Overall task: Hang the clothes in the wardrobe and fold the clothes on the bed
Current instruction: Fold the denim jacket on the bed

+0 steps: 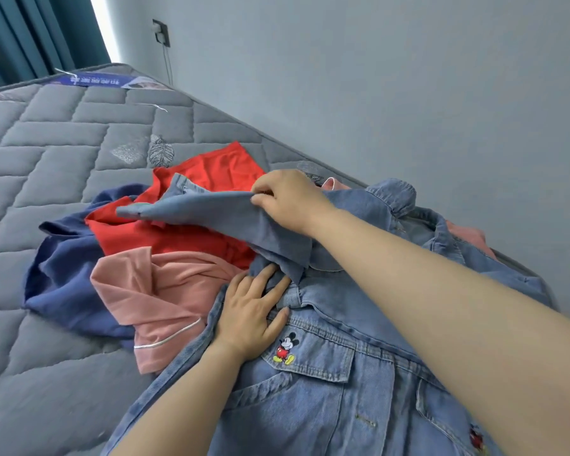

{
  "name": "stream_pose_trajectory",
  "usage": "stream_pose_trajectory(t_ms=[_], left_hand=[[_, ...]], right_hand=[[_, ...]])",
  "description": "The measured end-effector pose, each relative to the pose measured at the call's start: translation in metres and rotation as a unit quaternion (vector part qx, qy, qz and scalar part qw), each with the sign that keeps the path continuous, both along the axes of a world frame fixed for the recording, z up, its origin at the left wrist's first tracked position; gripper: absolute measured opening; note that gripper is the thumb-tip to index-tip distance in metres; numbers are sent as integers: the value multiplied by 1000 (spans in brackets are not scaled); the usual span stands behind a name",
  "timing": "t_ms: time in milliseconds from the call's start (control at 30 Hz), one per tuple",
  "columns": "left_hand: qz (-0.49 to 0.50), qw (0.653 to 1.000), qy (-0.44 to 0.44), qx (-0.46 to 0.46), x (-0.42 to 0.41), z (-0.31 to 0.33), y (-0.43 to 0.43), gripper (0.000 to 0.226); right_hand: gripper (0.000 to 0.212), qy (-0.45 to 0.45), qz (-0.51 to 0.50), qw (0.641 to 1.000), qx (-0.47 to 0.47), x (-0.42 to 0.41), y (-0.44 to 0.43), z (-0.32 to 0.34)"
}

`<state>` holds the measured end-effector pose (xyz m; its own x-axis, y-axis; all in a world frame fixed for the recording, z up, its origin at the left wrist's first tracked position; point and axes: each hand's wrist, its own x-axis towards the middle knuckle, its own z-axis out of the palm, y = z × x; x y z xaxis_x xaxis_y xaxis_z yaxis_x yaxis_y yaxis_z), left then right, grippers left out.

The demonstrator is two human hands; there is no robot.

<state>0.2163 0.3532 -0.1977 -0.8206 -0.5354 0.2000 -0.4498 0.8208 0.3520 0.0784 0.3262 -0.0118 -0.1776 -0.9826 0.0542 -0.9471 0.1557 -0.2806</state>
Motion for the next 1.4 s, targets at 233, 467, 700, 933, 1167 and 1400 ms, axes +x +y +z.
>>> stream_pose_trajectory(t_ms=[233, 467, 700, 933, 1167, 1400], left_hand=[[3, 1000, 0, 6, 1, 5, 1, 56], [9, 999, -38, 11, 1, 17, 5, 63], [28, 1000, 7, 8, -11, 66, 12, 70], [-9, 993, 93, 76, -51, 97, 35, 29], [-204, 976, 79, 13, -55, 104, 56, 22], [-179, 975, -129, -8, -54, 67, 72, 34]], right_hand=[[24, -357, -343, 863, -102, -110, 142, -3], [17, -402, -352, 845, 14, -113, 221, -33], [75, -114, -286, 951, -23, -75, 163, -7], [18, -1, -247, 954, 171, -67, 133, -1], [18, -95, -254, 962, 25, -89, 202, -13], [24, -188, -240, 952, 24, -87, 220, -19]])
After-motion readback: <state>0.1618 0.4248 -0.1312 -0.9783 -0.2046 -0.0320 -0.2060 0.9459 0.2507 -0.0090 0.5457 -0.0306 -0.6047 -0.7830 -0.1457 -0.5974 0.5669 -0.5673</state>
